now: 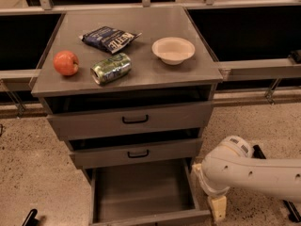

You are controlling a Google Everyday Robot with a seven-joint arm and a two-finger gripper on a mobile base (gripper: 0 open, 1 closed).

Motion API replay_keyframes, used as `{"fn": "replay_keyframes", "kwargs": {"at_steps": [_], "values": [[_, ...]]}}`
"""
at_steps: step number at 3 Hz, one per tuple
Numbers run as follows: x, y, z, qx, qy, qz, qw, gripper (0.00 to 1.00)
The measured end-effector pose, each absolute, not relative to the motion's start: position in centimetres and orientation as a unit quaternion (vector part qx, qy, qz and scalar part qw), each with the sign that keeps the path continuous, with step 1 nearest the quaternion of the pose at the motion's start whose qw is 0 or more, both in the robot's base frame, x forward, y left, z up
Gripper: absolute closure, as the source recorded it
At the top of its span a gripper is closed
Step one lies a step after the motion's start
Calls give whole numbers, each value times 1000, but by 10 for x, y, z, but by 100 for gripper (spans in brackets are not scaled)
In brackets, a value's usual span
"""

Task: Close bottom drawer

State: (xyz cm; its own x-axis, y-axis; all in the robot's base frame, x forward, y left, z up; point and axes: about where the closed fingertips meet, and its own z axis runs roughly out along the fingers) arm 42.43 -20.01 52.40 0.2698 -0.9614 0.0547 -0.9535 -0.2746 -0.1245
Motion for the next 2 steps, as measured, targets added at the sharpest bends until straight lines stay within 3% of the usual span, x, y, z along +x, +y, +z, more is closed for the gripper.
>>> {"fn": "replay_keyframes", "kwargs": {"at_steps": [2], "values": [[426,-206,510,-806,588,-66,29,0]]}}
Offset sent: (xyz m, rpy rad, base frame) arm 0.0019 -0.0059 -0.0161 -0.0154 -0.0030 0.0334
